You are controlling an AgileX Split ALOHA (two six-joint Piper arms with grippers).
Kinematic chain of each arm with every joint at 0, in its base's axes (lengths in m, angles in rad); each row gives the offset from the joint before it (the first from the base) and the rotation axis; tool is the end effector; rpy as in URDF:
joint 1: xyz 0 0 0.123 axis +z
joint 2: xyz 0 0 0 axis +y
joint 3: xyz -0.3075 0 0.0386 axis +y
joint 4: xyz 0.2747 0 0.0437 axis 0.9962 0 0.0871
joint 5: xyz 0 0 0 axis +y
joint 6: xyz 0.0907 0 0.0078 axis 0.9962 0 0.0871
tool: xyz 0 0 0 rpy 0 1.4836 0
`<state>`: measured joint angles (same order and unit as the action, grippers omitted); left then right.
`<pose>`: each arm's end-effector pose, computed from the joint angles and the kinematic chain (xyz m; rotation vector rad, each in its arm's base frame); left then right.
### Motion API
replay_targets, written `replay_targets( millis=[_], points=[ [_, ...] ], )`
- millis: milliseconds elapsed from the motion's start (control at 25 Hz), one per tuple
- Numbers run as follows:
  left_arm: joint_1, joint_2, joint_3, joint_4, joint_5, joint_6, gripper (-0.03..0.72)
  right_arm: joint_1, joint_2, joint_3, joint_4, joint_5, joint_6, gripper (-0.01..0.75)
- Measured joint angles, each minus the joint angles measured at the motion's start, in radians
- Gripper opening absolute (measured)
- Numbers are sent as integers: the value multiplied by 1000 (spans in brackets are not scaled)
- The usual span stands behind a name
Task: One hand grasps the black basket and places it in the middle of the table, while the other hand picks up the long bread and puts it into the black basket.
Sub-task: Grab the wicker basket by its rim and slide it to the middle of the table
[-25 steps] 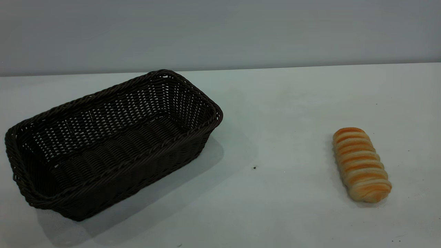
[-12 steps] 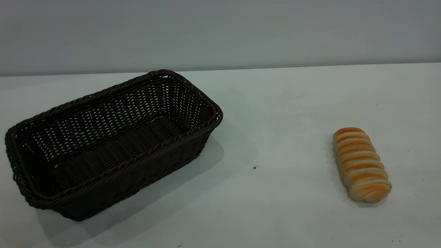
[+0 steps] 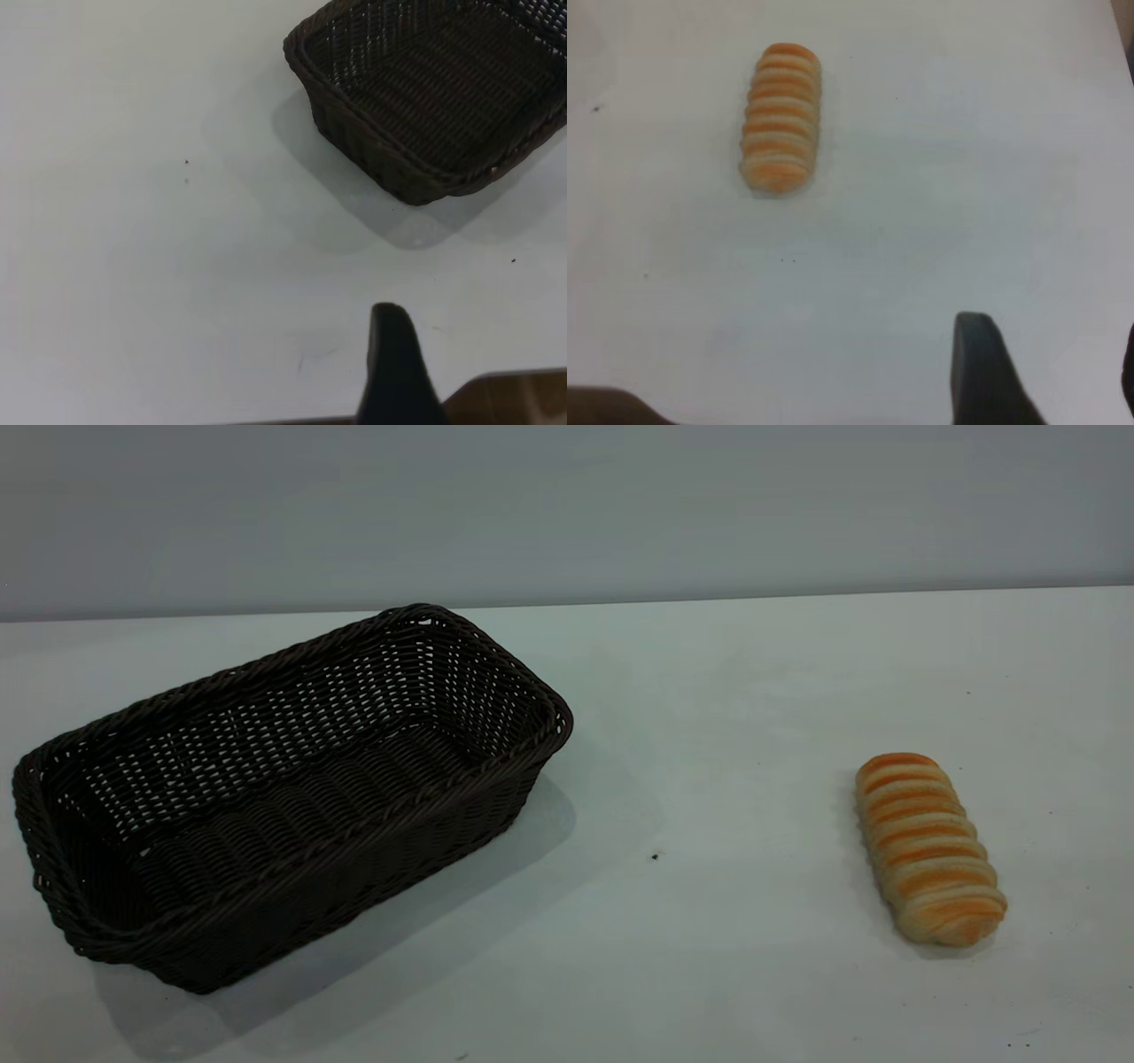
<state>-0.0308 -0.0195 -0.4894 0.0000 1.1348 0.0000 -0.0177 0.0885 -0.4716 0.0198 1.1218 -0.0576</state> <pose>-0.0115 0.0004 0.2808 0.0325 2.1093 -0.0184 0.0079 0.0015 0.2766 -0.0446 2.2217 -0.0169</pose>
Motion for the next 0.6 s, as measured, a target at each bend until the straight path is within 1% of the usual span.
replay_targets(
  millis=[160,240,360,440,600],
  points=[
    [0,0,0,0,-1,0,541,0,0,-1,1,-1,0,356],
    [0,0,-14,0,-23,0,541,0,0,-19,30,-13,4,356],
    [0,0,-58,-8,-62,-49,541,0,21,-60,106,-87,1,356],
    [0,21,-80,-8,-65,-100,541,0,81,-83,135,-128,-18,356],
    [0,198,-108,0,-69,-118,541,0,253,-116,189,-189,-105,356]
  ],
)
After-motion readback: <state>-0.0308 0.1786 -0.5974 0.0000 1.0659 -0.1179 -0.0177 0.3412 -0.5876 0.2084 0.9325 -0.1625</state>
